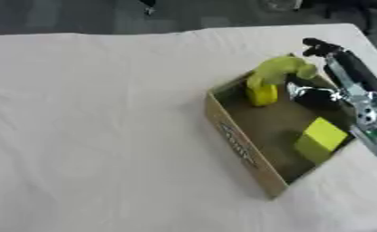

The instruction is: Pick up the objects with one hand, pass them to the other hand, and then place them into the box on the other side of the table.

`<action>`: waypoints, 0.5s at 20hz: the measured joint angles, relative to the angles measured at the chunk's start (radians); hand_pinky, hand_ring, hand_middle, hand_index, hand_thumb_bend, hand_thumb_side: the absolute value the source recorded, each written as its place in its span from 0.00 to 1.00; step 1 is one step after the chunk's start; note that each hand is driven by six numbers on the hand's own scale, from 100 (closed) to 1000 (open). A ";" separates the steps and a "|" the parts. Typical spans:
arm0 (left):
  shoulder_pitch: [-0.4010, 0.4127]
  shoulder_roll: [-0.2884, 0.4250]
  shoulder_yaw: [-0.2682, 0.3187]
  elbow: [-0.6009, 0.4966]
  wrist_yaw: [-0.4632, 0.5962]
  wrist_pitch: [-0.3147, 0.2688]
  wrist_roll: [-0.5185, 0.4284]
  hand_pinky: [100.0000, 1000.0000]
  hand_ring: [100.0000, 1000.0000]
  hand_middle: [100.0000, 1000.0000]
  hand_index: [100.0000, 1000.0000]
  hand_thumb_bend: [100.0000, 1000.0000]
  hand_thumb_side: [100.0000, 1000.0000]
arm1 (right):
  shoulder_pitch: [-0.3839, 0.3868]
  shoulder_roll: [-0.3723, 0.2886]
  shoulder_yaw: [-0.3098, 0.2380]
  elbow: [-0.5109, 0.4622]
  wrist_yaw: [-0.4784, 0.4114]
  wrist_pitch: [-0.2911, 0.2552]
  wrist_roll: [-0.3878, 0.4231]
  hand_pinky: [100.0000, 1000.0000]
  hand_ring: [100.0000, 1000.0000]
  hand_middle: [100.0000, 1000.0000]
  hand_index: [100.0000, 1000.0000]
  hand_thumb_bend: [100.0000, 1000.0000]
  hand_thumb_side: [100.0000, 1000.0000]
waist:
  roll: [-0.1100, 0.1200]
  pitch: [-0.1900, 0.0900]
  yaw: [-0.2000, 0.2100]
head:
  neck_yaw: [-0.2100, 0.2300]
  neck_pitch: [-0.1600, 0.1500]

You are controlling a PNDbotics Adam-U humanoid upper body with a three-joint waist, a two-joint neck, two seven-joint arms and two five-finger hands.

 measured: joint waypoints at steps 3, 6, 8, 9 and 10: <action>0.003 0.000 0.006 0.000 -0.005 0.004 0.004 0.60 0.63 0.60 0.77 0.79 0.44 | 0.005 0.007 -0.003 0.011 0.054 0.006 0.024 0.96 1.00 0.90 1.00 0.20 0.25 | 0.000 0.000 0.000 | 0.000 0.000; 0.007 0.000 0.008 0.000 -0.006 0.007 0.007 0.60 0.63 0.60 0.77 0.79 0.44 | 0.009 0.009 -0.008 0.013 0.089 0.012 0.036 0.96 1.00 0.90 1.00 0.22 0.26 | 0.000 0.000 0.000 | 0.000 0.000; 0.007 0.000 0.009 0.000 -0.006 0.008 0.008 0.60 0.63 0.60 0.77 0.79 0.44 | 0.012 0.012 -0.012 0.013 0.101 0.016 0.040 0.96 1.00 0.90 1.00 0.21 0.25 | 0.000 0.000 0.000 | 0.000 0.000; 0.007 0.000 0.010 0.000 -0.007 0.008 0.009 0.60 0.63 0.60 0.77 0.79 0.44 | 0.014 0.014 -0.013 0.012 0.103 0.017 0.040 0.97 1.00 0.90 1.00 0.17 0.20 | 0.001 0.000 -0.001 | 0.000 0.000; 0.007 0.000 0.011 0.000 -0.008 0.009 0.009 0.60 0.63 0.60 0.77 0.79 0.44 | 0.015 0.015 -0.014 0.009 0.104 0.018 0.038 0.97 1.00 0.90 1.00 0.06 0.11 | 0.001 0.000 -0.002 | 0.001 0.000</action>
